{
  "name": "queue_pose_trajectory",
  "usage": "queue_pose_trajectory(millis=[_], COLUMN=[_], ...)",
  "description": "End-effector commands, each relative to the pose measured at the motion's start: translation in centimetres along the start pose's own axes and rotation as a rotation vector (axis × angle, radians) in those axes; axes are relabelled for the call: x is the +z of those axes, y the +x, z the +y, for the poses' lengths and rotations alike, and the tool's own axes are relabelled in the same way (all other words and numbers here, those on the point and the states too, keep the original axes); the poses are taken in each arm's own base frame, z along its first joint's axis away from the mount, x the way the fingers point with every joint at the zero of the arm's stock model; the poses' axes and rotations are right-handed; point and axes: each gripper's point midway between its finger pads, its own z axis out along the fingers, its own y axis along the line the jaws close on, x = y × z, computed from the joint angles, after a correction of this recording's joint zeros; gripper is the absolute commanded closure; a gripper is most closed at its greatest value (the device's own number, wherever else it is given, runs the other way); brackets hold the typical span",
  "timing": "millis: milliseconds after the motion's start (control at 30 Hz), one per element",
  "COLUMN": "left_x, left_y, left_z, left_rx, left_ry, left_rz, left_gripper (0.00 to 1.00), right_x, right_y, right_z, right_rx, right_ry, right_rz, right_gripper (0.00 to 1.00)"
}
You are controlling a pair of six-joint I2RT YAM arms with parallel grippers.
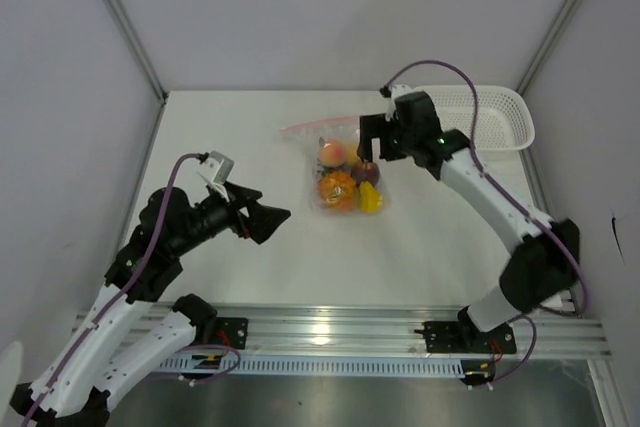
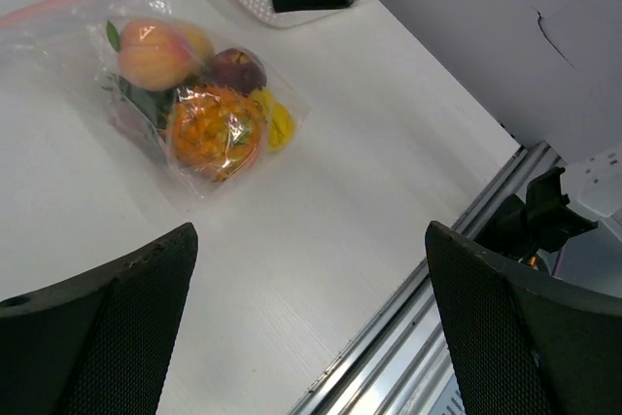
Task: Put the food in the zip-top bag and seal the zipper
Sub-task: Reset both arms
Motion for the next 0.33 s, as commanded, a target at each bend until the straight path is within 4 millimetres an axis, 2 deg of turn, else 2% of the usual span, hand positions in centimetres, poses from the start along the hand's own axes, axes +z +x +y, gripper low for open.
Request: queue_pose_trajectory(millis=[0,33,67,167,200,233,300], left_x=[1.6,2.0,2.3,3.0,3.1,3.3,3.7], left_y=[0.8,1.7,1.8,2.8,3.2,3.7,4.4], left_z=[-0.6,-0.5,-0.6,-1.1,-1.5,-1.5,-1.8], left_rx=[-0.075,-0.103,-0.11,-0.148,-0.164,-0.188,-0.205], left_ry=[0.062,0.067,0.082,0.131,0.153,0.162,0.204], left_rz=[0.016,0.036,0.031,0.049,0.064,0.075,0.072], left_gripper=[0.0,0.01,0.01,0.01,0.01,0.0,0.0], right_x=[-5.1,-5.8,-7.4,-9.7,-11.1,-11.7,-13.0], right_y=[3.8,5.6,8.6,13.1,15.0,15.9,15.6], right_z=[-2.8,-2.8,-3.7,-3.7,-3.7,-3.5,-0.7], right_rx=[0.104,0.119,0.163,0.214,0.226,0.234,0.215], right_ry=[0.15,0.166,0.208,0.215,0.194,0.171,0.055], right_rz=[-0.063,-0.046,-0.024,0.011,-0.003,-0.012,-0.089], right_gripper=[0.01,0.01,0.01,0.0,0.0,0.0,0.01])
